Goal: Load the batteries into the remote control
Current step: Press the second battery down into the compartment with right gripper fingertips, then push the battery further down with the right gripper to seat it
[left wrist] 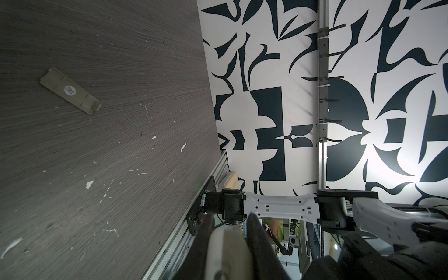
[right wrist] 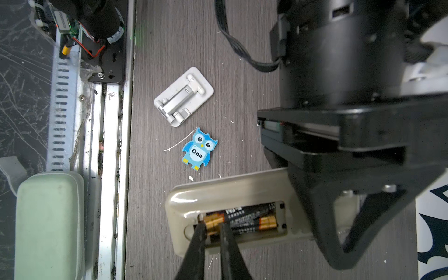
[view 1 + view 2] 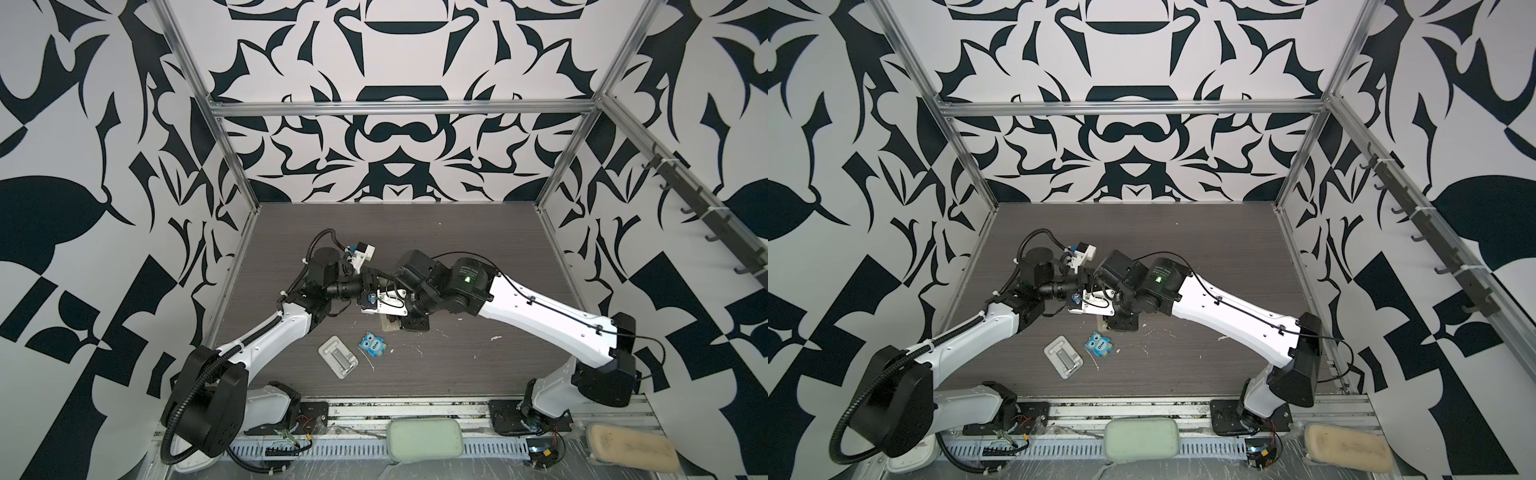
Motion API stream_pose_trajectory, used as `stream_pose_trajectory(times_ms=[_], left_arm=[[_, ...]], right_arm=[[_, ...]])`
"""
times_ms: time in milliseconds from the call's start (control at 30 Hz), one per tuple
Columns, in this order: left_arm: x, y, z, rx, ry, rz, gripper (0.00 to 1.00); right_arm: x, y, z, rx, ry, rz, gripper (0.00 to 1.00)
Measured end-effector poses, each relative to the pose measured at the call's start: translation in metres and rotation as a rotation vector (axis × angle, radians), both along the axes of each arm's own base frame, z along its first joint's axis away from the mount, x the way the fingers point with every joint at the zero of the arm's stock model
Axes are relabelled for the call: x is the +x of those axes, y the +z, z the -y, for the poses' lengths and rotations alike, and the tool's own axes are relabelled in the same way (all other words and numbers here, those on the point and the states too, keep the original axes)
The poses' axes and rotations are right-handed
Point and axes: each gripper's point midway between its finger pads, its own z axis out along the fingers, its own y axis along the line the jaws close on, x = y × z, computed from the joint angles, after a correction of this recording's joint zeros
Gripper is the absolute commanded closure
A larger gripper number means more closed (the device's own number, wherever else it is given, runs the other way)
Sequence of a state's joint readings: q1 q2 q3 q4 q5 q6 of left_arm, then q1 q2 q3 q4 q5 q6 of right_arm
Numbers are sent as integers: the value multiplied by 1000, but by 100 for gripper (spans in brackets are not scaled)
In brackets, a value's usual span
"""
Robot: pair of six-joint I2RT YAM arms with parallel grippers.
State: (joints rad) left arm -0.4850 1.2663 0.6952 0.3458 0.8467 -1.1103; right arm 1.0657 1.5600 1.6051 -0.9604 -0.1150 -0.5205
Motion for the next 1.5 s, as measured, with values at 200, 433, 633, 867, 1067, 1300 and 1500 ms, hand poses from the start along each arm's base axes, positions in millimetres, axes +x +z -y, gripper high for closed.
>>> stream_pose_trajectory(times_ms=[200, 433, 633, 867, 1067, 1300, 1500], left_arm=[[4, -4, -2, 18, 23, 4, 100], [9, -8, -5, 36, 49, 16, 100], [14, -11, -7, 48, 72, 29, 100], [16, -11, -8, 54, 83, 36, 100], [13, -10, -7, 47, 67, 29, 100], [6, -8, -4, 32, 38, 6, 100], [4, -6, -3, 20, 24, -1, 100]], right_arm=[[4, -6, -1, -23, -8, 12, 88], [10, -17, -5, -61, -21, 14, 90], [14, -21, -7, -78, -49, 15, 92], [16, -23, -6, -81, -75, 13, 87], [18, -17, -7, -58, -84, 22, 75], [15, -9, -3, -17, -89, 29, 67], [12, -3, -1, 3, -92, 21, 71]])
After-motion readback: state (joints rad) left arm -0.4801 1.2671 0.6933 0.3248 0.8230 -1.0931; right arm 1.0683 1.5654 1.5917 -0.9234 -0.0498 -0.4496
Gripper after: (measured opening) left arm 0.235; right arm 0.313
